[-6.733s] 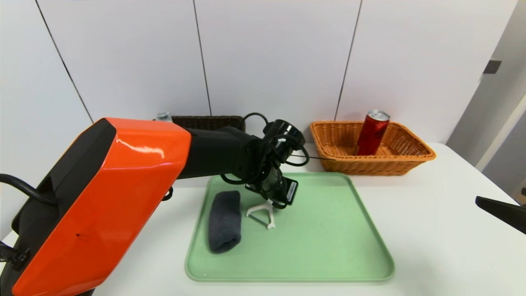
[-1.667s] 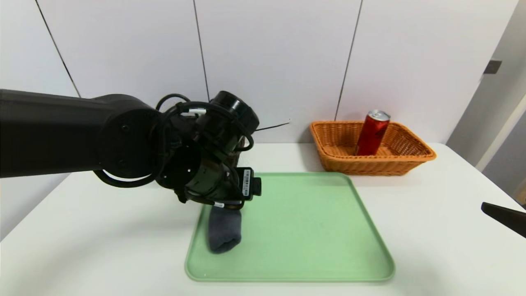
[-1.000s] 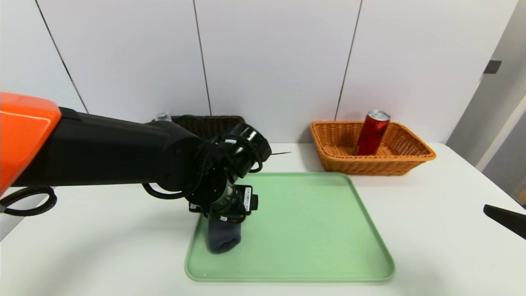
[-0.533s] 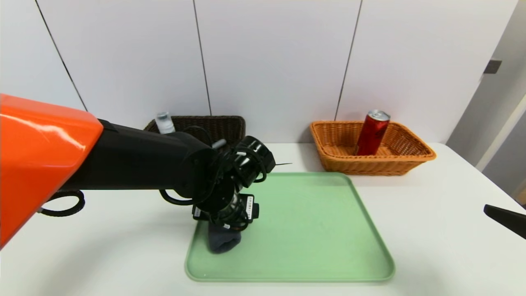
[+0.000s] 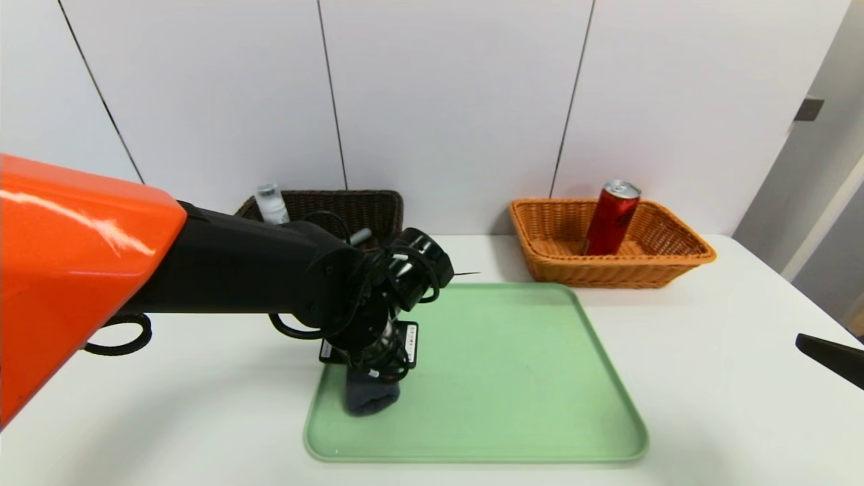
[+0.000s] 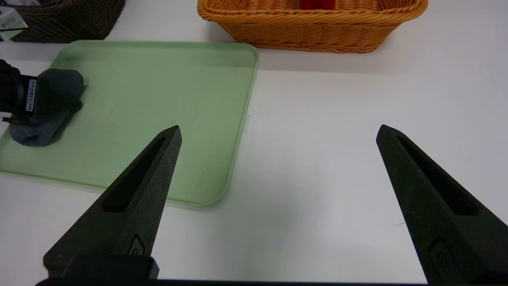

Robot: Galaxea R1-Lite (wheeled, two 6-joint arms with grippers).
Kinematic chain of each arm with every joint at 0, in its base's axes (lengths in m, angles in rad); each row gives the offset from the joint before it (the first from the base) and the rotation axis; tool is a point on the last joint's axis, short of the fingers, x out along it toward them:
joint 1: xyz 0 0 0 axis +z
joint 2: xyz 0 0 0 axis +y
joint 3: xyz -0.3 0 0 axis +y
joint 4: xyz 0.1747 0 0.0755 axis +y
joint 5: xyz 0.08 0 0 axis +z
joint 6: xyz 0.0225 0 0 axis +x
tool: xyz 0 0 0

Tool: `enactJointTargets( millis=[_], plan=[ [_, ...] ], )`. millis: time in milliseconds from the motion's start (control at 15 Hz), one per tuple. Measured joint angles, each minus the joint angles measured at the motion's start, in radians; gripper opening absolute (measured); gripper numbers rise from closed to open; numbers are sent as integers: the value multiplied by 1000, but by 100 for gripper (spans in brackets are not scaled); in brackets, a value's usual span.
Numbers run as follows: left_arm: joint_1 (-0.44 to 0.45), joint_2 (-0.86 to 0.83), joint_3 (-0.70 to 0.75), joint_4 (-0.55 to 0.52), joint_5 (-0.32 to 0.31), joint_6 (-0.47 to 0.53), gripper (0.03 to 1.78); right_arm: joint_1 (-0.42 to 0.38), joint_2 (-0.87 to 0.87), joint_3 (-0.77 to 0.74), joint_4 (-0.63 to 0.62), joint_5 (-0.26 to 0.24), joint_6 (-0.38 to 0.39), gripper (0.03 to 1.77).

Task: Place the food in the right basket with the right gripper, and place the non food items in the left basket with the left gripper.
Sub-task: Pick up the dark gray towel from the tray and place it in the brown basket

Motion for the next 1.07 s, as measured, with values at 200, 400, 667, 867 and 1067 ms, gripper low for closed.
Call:
enactJointTargets(
  millis=[200, 400, 667, 867, 1067],
  plan=[
    [0, -10, -2, 5, 0, 3, 55, 0, 0, -2, 0, -1, 0, 169],
    [3, -55, -6, 7, 0, 24, 24, 0, -1, -1, 0, -5, 0, 169],
    [34, -163, -9, 4, -1, 129, 24, 0, -2, -3, 1, -5, 0, 169],
    [58, -260, -16, -2, -17, 255, 24, 0, -4, -3, 1, -3, 0, 169],
    [132, -318, -66, -30, -106, 404, 24, 0, -12, 1, 3, -1, 0, 169]
  ],
)
